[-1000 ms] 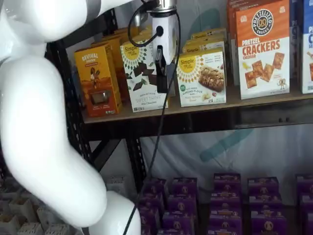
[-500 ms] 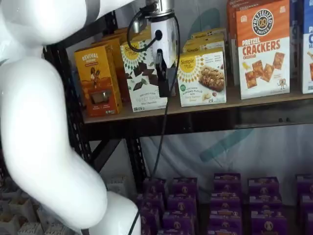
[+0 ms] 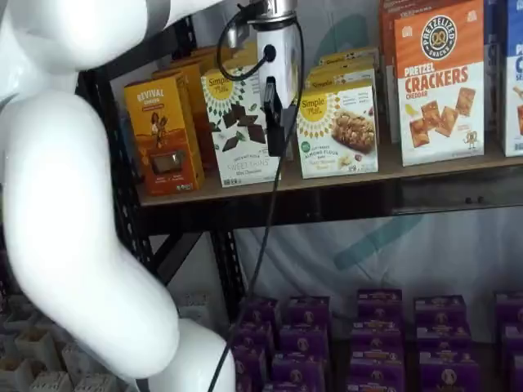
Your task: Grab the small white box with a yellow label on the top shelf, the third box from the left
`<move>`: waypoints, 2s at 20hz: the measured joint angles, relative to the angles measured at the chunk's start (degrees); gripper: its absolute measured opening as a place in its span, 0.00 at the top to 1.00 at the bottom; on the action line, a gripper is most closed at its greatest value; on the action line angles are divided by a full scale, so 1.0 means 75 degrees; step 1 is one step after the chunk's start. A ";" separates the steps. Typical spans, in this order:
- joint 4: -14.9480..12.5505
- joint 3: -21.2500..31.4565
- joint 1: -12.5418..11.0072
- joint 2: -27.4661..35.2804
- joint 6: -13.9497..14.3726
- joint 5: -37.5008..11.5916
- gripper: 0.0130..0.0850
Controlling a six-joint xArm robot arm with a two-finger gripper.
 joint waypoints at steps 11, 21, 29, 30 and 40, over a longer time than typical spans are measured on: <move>0.0875 -0.0421 -0.0582 0.0092 -0.0323 -0.0017 0.00; 0.1872 0.0098 -0.0962 -0.0296 -0.0571 -0.1188 0.00; 0.1956 -0.0050 -0.1101 0.0088 -0.0809 -0.1606 0.00; 0.1957 -0.0083 -0.1127 0.0153 -0.0849 -0.1641 0.00; 0.1939 -0.0340 -0.1102 0.0563 -0.0930 -0.1967 0.00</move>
